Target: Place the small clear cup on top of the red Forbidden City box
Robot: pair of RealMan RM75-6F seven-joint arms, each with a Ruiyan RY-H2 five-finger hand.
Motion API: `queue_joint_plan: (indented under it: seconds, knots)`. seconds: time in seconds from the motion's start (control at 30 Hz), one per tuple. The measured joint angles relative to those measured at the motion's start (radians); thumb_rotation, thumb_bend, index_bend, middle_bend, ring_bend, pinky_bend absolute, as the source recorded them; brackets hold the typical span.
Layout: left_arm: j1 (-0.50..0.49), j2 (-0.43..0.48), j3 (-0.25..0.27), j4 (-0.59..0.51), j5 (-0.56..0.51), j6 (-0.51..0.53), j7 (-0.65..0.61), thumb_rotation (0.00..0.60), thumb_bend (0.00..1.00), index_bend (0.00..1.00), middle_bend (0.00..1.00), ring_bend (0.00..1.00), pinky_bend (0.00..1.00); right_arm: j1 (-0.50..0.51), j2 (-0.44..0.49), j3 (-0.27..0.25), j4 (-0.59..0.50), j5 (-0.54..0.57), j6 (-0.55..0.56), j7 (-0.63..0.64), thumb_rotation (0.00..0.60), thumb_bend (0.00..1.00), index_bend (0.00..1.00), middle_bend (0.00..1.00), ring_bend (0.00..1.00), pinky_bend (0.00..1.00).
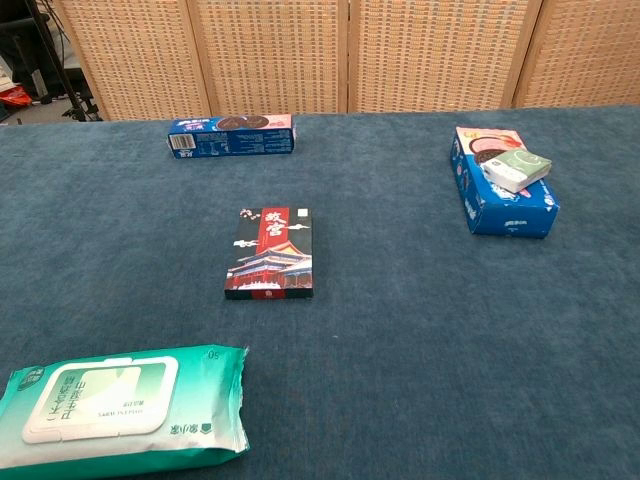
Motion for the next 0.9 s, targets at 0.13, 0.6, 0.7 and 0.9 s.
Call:
queue_joint_plan:
  seconds: [0.13, 0.6, 0.7, 0.9]
  knots:
    - [0.003, -0.001, 0.001, 0.002, 0.007, 0.006, -0.002, 0.600, 0.00, 0.00, 0.00, 0.00, 0.00, -0.003, -0.004, 0.005, -0.001, 0.017, -0.003, -0.049, 0.600, 0.00, 0.00, 0.00, 0.00, 0.00]
    - [-0.034, -0.004, -0.024, 0.052, -0.039, -0.068, -0.034, 0.600, 0.00, 0.00, 0.00, 0.00, 0.00, 0.000, 0.013, 0.009, -0.036, 0.067, -0.052, -0.053, 0.600, 0.00, 0.00, 0.00, 0.00, 0.00]
    - [-0.077, -0.011, -0.038, 0.119, -0.074, -0.177, -0.094, 0.600, 0.00, 0.00, 0.00, 0.00, 0.00, 0.003, 0.017, 0.012, -0.036, 0.076, -0.060, -0.043, 0.600, 0.00, 0.00, 0.00, 0.00, 0.00]
    - [-0.189, -0.048, -0.048, 0.371, -0.106, -0.478, -0.277, 0.600, 0.00, 0.00, 0.00, 0.00, 0.03, 0.011, 0.019, 0.016, -0.037, 0.088, -0.078, -0.040, 0.600, 0.00, 0.00, 0.00, 0.00, 0.00]
